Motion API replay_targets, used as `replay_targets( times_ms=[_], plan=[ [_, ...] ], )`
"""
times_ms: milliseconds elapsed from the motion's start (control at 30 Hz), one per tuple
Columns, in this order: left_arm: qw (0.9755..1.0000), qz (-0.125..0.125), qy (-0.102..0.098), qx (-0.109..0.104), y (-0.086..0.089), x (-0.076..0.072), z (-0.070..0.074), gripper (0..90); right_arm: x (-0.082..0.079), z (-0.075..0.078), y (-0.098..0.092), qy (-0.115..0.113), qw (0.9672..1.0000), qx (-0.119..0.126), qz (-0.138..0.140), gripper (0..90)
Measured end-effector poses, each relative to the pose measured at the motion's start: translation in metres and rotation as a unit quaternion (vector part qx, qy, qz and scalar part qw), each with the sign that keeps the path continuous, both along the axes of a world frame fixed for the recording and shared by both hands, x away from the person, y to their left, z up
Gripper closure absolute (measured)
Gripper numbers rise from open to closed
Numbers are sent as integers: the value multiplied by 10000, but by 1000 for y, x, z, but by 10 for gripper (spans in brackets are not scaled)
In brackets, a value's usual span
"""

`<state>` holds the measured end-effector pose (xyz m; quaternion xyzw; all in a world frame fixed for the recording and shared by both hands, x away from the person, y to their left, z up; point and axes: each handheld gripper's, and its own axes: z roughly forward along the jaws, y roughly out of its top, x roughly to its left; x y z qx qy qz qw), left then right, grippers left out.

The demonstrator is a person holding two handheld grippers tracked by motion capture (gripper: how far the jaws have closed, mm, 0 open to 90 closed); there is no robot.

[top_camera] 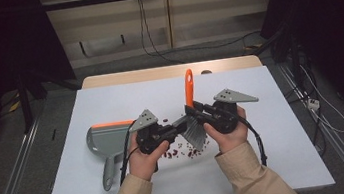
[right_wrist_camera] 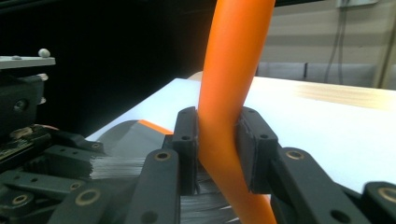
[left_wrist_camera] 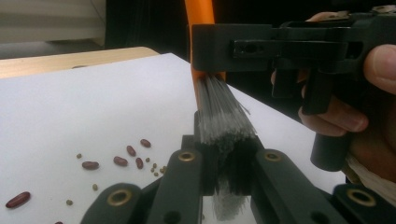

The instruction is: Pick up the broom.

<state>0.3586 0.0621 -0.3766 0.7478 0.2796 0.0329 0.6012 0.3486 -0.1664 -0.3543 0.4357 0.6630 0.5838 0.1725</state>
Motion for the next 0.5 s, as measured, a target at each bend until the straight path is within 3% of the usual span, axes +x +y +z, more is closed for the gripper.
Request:
replay_targets(
  times_ms=[200,300,400,500],
  plan=[
    [9999,-106,18,-62,5,0,3,857,2,-2,-6,-45,9991,234,351,679],
    [10000,-62,-13,-31,6,0,4,858,1,-4,-10,-104,9980,403,483,494],
    [9999,-94,-8,-68,10,0,5,858,-3,-7,-17,-379,9970,380,560,438],
    [9999,-77,-12,-93,12,1,7,858,-5,-10,-26,-504,9956,415,677,378]
  ],
)
